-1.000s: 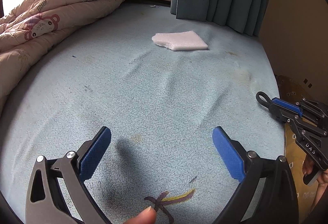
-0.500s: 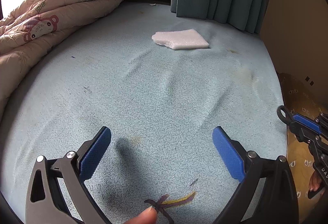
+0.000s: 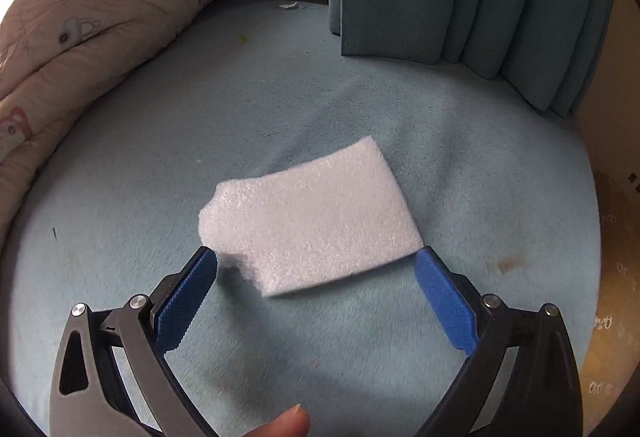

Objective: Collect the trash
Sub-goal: 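Grasp the white foam piece with the left tool while right holds the ring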

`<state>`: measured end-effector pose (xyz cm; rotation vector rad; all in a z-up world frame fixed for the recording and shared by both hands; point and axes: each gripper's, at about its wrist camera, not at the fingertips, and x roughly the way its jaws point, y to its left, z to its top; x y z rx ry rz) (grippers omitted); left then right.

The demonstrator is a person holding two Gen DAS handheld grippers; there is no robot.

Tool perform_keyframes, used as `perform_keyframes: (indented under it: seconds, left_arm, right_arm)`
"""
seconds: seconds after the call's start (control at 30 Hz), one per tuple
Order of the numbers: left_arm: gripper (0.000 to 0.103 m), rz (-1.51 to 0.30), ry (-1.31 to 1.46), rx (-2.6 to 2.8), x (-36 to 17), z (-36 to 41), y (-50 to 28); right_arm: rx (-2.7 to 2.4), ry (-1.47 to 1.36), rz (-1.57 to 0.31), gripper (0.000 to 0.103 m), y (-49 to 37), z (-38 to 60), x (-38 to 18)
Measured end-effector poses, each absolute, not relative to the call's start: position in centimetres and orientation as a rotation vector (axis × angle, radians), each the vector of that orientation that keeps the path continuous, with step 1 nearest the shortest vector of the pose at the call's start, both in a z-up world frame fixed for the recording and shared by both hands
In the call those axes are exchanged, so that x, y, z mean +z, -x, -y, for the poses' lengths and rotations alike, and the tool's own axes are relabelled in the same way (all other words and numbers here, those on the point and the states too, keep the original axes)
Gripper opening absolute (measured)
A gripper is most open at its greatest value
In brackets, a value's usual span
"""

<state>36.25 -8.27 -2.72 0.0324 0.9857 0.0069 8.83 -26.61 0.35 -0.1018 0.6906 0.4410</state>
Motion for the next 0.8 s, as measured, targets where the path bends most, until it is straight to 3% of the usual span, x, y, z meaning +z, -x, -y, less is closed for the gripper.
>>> perform_keyframes:
  seconds: [0.07, 0.1, 0.17, 0.23, 0.3, 0.33, 0.37, 0.4, 0.43, 0.8]
  left_arm:
    - [0.097, -0.978, 0.019, 0.027, -2.9, 8.2, -37.2]
    - [0.091, -0.966, 0.026, 0.048, -2.8, 8.1, -37.3]
    - [0.041, -0.923, 0.016, 0.034, -2.3, 8.4, -36.9]
    - [0.024, -0.903, -0.024, 0.015, -2.2, 9.0, -36.4]
    - [0.022, -0.897, -0.024, 0.02, -2.1, 8.9, -36.3]
    - [0.023, -0.895, -0.014, 0.027, -2.0, 8.7, -36.3]
    - [0.041, -0.891, -0.003, 0.025, -1.9, 8.4, -36.3]
    - [0.064, -0.899, 0.003, 0.01, -1.8, 8.2, -36.0]
    - [0.096, -0.906, 0.001, -0.006, -1.6, 8.0, -35.9]
    - [0.097, -0.838, -0.143, -0.056, -0.4, 9.8, -40.3]
  right_arm:
    - [0.43, 0.089, -0.693, 0.008, -8.7, 27.7, 0.2]
    - [0.425, 0.084, -0.693, 0.008, -8.7, 28.1, 0.1]
    - [0.423, 0.069, -0.689, 0.008, -8.7, 28.9, 0.1]
    - [0.427, 0.059, -0.688, 0.008, -8.7, 29.3, -0.1]
    - [0.433, 0.05, -0.688, 0.008, -8.8, 29.4, -0.4]
    - [0.437, 0.046, -0.686, 0.008, -8.8, 29.4, -0.5]
    - [0.443, 0.042, -0.682, 0.008, -8.7, 29.5, -0.5]
    - [0.448, 0.038, -0.677, 0.008, -8.7, 29.6, -0.6]
    - [0.453, 0.033, -0.673, 0.008, -8.6, 29.7, -0.6]
    - [0.449, 0.004, -0.702, 0.008, -10.3, 31.9, -2.2]
